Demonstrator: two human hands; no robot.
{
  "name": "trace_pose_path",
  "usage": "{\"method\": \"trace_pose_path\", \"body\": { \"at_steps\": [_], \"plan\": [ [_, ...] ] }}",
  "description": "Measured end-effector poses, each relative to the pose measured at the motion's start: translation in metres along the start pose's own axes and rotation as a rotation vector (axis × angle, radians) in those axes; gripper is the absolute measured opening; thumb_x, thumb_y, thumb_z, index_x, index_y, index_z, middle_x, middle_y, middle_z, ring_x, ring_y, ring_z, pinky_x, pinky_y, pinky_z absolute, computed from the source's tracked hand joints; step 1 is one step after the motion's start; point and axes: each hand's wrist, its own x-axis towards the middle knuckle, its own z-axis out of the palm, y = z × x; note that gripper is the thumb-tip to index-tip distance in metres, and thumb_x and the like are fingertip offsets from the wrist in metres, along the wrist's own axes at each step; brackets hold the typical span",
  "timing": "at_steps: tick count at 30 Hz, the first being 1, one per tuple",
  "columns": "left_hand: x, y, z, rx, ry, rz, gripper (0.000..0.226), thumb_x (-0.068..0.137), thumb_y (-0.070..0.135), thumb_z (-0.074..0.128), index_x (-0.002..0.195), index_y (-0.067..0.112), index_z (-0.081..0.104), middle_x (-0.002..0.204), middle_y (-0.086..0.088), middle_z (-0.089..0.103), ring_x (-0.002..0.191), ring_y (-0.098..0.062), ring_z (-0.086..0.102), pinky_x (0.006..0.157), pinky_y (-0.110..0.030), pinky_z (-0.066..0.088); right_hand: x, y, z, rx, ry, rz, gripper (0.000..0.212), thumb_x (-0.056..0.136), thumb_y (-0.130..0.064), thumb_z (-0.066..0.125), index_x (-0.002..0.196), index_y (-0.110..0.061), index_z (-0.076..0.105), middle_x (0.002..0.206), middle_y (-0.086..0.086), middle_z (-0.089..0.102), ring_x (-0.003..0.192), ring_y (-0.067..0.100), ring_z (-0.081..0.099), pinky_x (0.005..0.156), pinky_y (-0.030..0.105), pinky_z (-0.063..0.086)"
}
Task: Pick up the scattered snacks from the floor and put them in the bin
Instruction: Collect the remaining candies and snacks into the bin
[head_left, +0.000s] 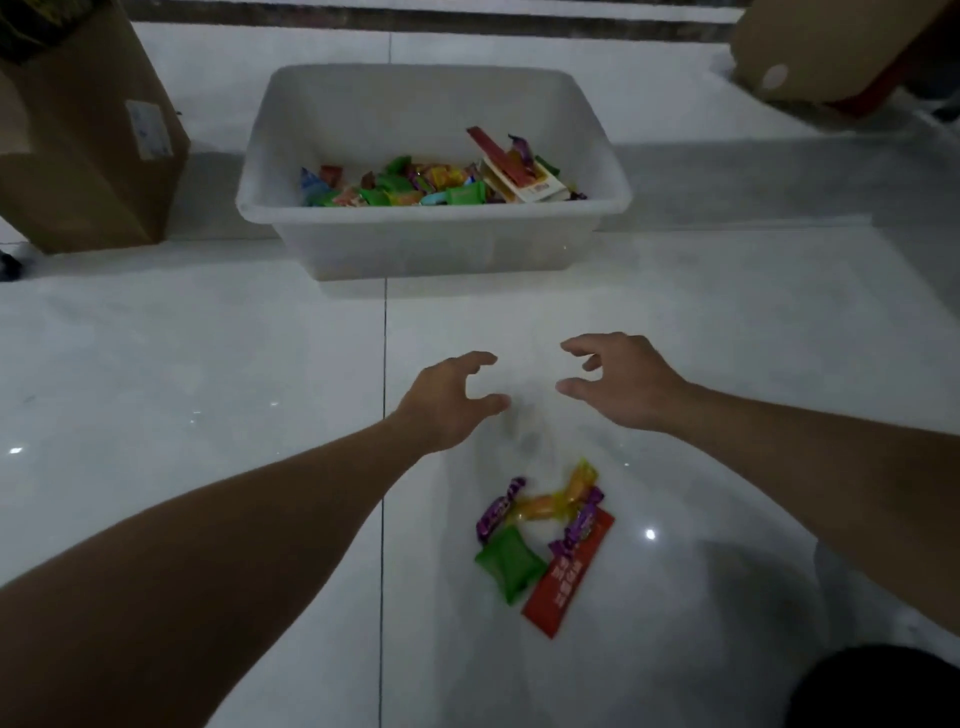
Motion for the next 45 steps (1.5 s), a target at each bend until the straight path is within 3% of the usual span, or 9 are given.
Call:
{"method": "trace_pose_path", "body": {
  "at_steps": [6,13,16,22,28,33,41,45],
  "plan": [
    [-0.027,-0.020,0.046,0.102,-0.194,0.046,0.067,0.079,0.046,0.072,0.138,0.031,0.045,0.135,-0.001,0.052,0.120,-0.019,0.050,0.098,-0.029,0.040,-0.028,0.030,0.027,-0.035,-0.066,0.038,0.056,0.086,-0.035,0.069,0.137,-0.020,0.051,0.137,0.002,0.053,0.117,0.016,0.054,0.093,0.026,0.043],
    [-0.037,-0.029,0.069,0.242,-0.283,0.122,0.090,0.062,0.050,0.083,0.140,0.030,0.042,0.126,-0.006,0.044,0.119,-0.022,0.037,0.099,-0.032,0.036,-0.053,0.045,0.055,-0.240,-0.398,-0.119,0.072,0.077,-0.030,0.079,0.140,-0.019,0.047,0.142,0.003,0.044,0.129,0.018,0.042,0.107,0.033,0.036],
    [-0.038,-0.022,0.072,0.279,-0.318,0.126,0.096,0.059,0.049,0.085,0.142,0.030,0.038,0.127,-0.003,0.038,0.120,-0.019,0.032,0.100,-0.034,0.038,-0.054,0.050,0.063,-0.325,-0.440,-0.152,0.076,0.073,-0.033,0.081,0.139,-0.018,0.047,0.139,0.004,0.043,0.127,0.019,0.040,0.106,0.034,0.037],
    [-0.041,-0.025,0.086,0.294,-0.215,0.201,0.067,0.073,0.044,0.078,0.132,0.026,0.052,0.117,-0.002,0.043,0.112,-0.018,0.040,0.094,-0.030,0.042,-0.051,0.053,0.071,-0.372,-0.394,-0.201,0.054,0.078,-0.028,0.077,0.127,-0.015,0.058,0.127,0.005,0.045,0.119,0.021,0.043,0.098,0.037,0.042],
    [-0.036,-0.023,0.090,0.320,-0.194,0.264,0.035,0.084,0.026,0.070,0.118,0.021,0.064,0.106,-0.002,0.043,0.101,-0.020,0.046,0.080,-0.021,0.034,-0.046,0.058,0.074,-0.355,-0.364,-0.199,0.045,0.079,-0.031,0.076,0.118,-0.014,0.062,0.117,0.004,0.049,0.111,0.019,0.044,0.091,0.034,0.043],
    [-0.029,-0.023,0.089,0.301,-0.157,0.228,0.031,0.083,0.018,0.070,0.114,0.017,0.065,0.106,-0.007,0.052,0.098,-0.021,0.050,0.080,-0.023,0.037,-0.041,0.061,0.075,-0.318,-0.367,-0.177,0.039,0.077,-0.032,0.078,0.107,-0.016,0.060,0.101,-0.001,0.050,0.099,0.018,0.046,0.080,0.032,0.042],
    [-0.025,-0.024,0.084,0.288,-0.137,0.197,0.020,0.084,0.017,0.068,0.103,0.012,0.066,0.100,-0.009,0.059,0.089,-0.021,0.053,0.072,-0.022,0.034,-0.036,0.061,0.075,-0.256,-0.372,-0.148,0.034,0.079,-0.028,0.077,0.106,-0.015,0.063,0.096,-0.003,0.048,0.090,0.016,0.048,0.074,0.029,0.040],
    [-0.024,-0.024,0.083,0.283,-0.136,0.181,0.024,0.083,0.015,0.070,0.106,0.012,0.063,0.103,-0.009,0.060,0.092,-0.020,0.053,0.074,-0.022,0.037,-0.036,0.062,0.074,-0.223,-0.348,-0.133,0.029,0.079,-0.026,0.077,0.101,-0.015,0.062,0.098,0.001,0.057,0.089,0.019,0.054,0.075,0.032,0.047]
  ]
}}
